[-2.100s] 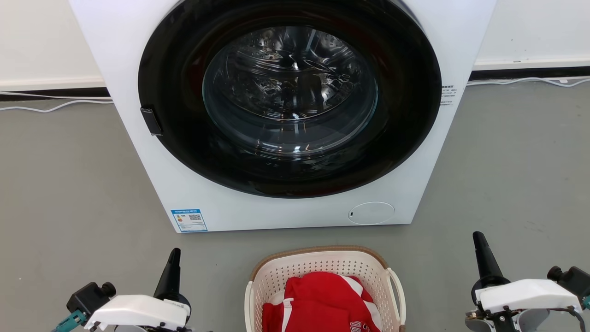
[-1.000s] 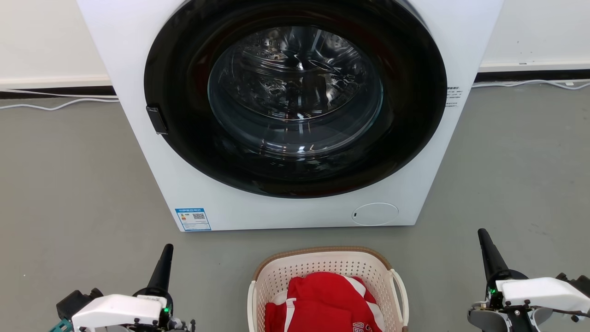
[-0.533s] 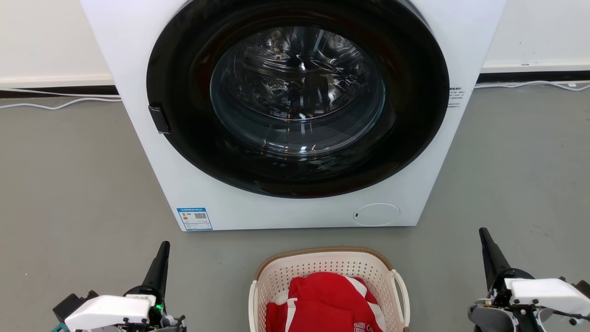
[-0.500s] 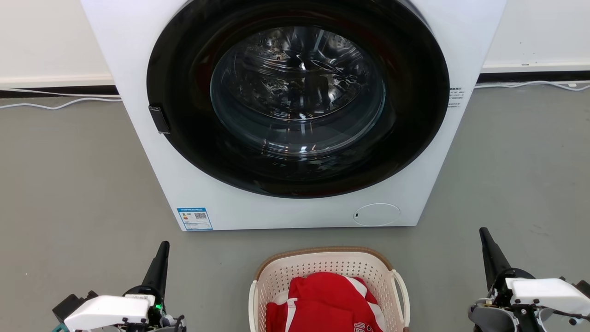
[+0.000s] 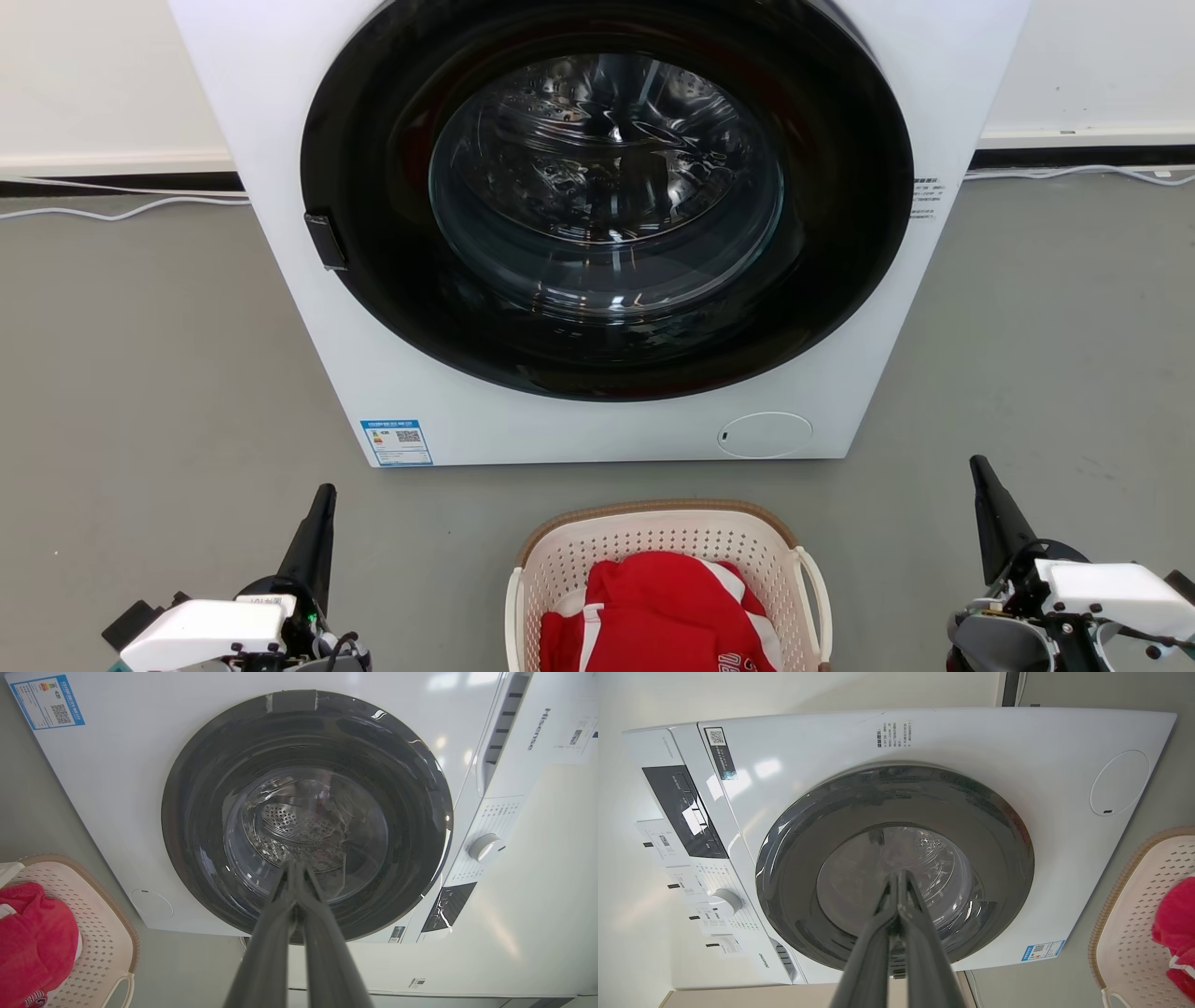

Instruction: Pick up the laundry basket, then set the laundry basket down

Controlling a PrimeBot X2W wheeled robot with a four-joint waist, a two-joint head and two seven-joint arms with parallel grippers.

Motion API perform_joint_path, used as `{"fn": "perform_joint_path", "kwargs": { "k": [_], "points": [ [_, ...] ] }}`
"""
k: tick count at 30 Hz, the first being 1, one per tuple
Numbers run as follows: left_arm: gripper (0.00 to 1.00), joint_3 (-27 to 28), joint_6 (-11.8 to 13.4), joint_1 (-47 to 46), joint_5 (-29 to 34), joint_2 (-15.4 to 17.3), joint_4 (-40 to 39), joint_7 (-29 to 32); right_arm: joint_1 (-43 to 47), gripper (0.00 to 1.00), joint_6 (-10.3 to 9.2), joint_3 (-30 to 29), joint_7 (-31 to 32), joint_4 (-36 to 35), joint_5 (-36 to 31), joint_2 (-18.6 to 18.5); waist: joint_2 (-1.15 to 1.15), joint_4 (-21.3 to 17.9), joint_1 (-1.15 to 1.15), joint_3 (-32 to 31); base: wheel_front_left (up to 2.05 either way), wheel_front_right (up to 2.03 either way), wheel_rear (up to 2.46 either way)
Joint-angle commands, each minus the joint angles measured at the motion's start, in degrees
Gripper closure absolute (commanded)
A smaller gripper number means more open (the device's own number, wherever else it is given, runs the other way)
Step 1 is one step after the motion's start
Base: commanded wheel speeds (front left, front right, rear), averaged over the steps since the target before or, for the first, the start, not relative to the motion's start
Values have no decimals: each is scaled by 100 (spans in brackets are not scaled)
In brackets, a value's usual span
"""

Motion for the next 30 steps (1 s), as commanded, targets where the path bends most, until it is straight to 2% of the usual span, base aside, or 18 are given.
{"fn": "perform_joint_path", "kwargs": {
  "k": [1,30],
  "points": [
    [100,176,-82,-320,-28,76,-173,36,-199,100,0,96,48,-176,34,-17,0,0,0,0,0,0,0],
    [100,175,-82,-320,-28,76,-174,36,-199,100,0,98,47,-176,35,-17,0,0,0,0,0,0,0]
  ]
}}
